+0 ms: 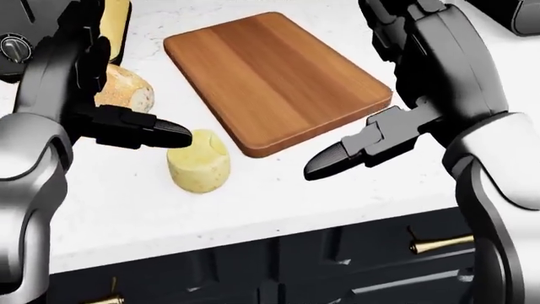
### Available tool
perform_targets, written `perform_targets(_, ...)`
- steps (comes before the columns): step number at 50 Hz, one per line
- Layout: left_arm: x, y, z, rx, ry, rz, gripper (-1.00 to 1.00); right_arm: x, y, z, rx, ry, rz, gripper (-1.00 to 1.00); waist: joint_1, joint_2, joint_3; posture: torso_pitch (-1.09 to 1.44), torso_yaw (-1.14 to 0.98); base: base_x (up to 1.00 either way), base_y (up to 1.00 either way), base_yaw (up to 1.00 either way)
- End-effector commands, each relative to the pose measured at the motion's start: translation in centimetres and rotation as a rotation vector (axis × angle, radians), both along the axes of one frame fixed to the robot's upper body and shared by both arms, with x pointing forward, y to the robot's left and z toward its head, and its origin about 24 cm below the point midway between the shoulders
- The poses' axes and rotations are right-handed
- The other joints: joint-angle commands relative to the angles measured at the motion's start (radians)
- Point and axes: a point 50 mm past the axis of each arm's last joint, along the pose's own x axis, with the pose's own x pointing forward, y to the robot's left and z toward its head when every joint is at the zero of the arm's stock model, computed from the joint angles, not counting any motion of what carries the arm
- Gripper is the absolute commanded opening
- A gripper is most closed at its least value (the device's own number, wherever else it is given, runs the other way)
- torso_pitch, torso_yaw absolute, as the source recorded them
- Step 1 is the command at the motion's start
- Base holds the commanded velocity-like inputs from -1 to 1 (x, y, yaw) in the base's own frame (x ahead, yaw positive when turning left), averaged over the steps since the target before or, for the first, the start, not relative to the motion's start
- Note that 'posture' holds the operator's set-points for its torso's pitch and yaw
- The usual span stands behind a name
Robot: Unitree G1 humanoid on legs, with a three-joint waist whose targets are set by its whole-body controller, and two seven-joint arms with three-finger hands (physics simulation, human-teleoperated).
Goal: Place the bread and cheese on the cutting board.
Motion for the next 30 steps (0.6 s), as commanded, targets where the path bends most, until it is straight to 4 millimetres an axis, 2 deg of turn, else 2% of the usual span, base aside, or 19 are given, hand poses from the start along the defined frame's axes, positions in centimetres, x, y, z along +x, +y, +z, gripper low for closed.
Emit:
perform_targets(1, -0.3, 0.2, 2.0, 0.008, -0.091, 0.006, 1.0, -0.5, 0.2, 1.4, 0.0, -0.075, 0.005, 1.0, 0.009, -0.021, -0.027, 0.0, 0.0, 0.0, 0.34, 0.0)
perform_targets(2, -0.3, 0.2, 2.0, 0.008, -0.091, 0.005, 1.0, -0.5, 0.2, 1.4, 0.0, -0.076, 0.005, 1.0, 0.009, -0.024, -0.033, 0.0, 0.0, 0.0, 0.33, 0.0)
perform_targets(4, -0.3, 0.1, 2.0, 0.009, -0.092, 0.005, 1.0, -0.5, 0.1, 1.4, 0.002, -0.075, 0.004, 1.0, 0.011, -0.016, -0.04, 0.0, 0.0, 0.0, 0.29, 0.0)
perform_targets(5, -0.3, 0.1, 2.0, 0.009, -0.091, 0.005, 1.0, -0.5, 0.2, 1.4, 0.004, -0.074, 0.004, 1.0, 0.013, -0.003, -0.036, 0.0, 0.0, 0.0, 0.15, 0.0)
perform_targets(7, -0.3, 0.2, 1.9, 0.009, -0.091, 0.006, 1.0, -0.5, 0.2, 1.5, 0.029, -0.064, 0.007, 1.0, -0.002, 0.031, -0.012, 0.0, 0.0, 0.0, 0.0, 0.0)
perform_targets(8, -0.3, 0.2, 1.9, 0.009, -0.091, 0.006, 1.0, -0.4, 0.2, 1.4, 0.032, -0.056, 0.007, 1.0, -0.007, 0.065, -0.013, 0.0, 0.0, 0.0, 0.0, 0.0)
perform_targets(9, -0.3, 0.2, 1.8, 0.009, -0.091, 0.006, 1.0, -0.3, 0.2, 1.3, 0.055, -0.035, 0.009, 1.0, -0.009, 0.108, -0.025, 0.0, 0.0, 0.0, 0.0, 0.0)
perform_targets(10, -0.3, 0.2, 1.9, 0.01, -0.091, 0.006, 1.0, -0.2, 0.0, 1.4, 0.045, -0.058, -0.034, 1.0, 0.001, 0.056, -0.003, 0.0, 0.0, 0.0, 0.0, 0.0)
perform_targets(11, -0.3, 0.2, 1.9, 0.01, -0.091, 0.006, 1.0, -0.2, 0.1, 1.4, 0.055, -0.04, -0.013, 1.0, 0.004, 0.056, -0.006, 0.0, 0.0, 0.0, 0.0, 0.0)
perform_targets(13, -0.4, 0.2, 1.8, 0.011, -0.091, 0.006, 1.0, -0.2, 0.0, 1.3, 0.066, -0.022, -0.011, 1.0, 0.012, 0.024, -0.014, 0.0, 0.0, 0.0, 0.0, 0.0)
perform_targets(14, -0.4, 0.2, 1.8, 0.01, -0.091, 0.005, 1.0, -0.1, 0.0, 1.2, 0.086, -0.001, -0.011, 1.0, 0.016, 0.002, -0.014, 0.0, 0.0, 0.0, 0.0, 0.0)
perform_targets(15, -0.4, 0.1, 1.9, 0.011, -0.092, 0.005, 1.0, 0.0, 0.0, 1.1, 0.102, 0.016, -0.011, 1.0, 0.01, -0.009, -0.009, 0.0, 0.0, 0.0, 0.0, 0.0)
perform_targets(17, -0.4, 0.1, 1.8, 0.014, -0.093, 0.005, 1.0, 0.2, -0.2, 1.0, 0.12, 0.038, -0.021, 1.0, 0.02, 0.007, -0.012, 0.0, 0.0, 0.0, 0.0, 0.0)
perform_targets(22, -0.4, 0.1, 1.8, 0.016, -0.093, 0.004, 1.0, 0.9, -0.9, 1.1, 0.147, 0.07, -0.074, 1.0, 0.022, 0.016, -0.021, 0.0, 0.0, 0.0, 0.0, 0.0)
perform_targets(30, 0.2, 0.4, 2.0, 0.104, -0.101, -0.03, 1.0, 0.8, -1.0, 1.7, 0.059, 0.023, -0.046, 1.0, 0.02, 0.023, -0.031, 0.0, 0.0, 0.0, 0.0, 0.0)
